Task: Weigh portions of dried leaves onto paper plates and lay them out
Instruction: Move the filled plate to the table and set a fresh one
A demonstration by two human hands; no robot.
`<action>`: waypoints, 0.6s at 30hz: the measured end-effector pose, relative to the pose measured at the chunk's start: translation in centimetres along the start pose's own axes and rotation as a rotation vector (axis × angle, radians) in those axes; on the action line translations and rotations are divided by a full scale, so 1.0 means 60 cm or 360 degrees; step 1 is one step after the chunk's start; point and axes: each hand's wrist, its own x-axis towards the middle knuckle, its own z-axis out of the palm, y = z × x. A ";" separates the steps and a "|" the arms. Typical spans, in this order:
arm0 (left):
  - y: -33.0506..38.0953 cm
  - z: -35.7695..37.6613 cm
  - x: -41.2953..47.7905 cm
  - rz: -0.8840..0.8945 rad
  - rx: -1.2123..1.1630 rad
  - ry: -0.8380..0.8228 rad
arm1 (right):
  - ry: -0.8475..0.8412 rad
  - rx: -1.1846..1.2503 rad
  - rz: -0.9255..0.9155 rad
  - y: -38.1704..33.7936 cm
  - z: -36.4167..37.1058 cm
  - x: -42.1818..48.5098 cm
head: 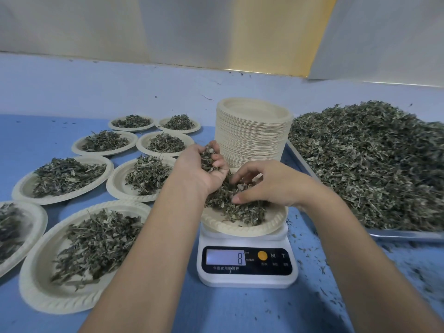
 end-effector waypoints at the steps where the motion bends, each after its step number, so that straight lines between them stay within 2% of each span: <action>1: 0.001 0.000 0.000 -0.0008 -0.0016 -0.0001 | 0.0002 -0.0038 -0.0011 -0.001 0.001 0.000; 7: 0.006 -0.003 0.000 -0.0017 -0.0083 0.0002 | 0.0076 -0.0200 -0.0080 0.001 0.001 0.003; 11: 0.009 -0.003 0.002 0.0058 -0.0006 -0.0024 | 0.0214 -0.0103 -0.0096 0.006 -0.007 0.004; 15: 0.008 0.000 0.007 0.0174 0.0132 0.0016 | 0.0345 0.0388 -0.0154 0.002 -0.017 0.001; 18: 0.004 0.001 0.010 0.0161 0.0132 0.0007 | 0.0487 0.0814 -0.0281 -0.005 -0.017 0.000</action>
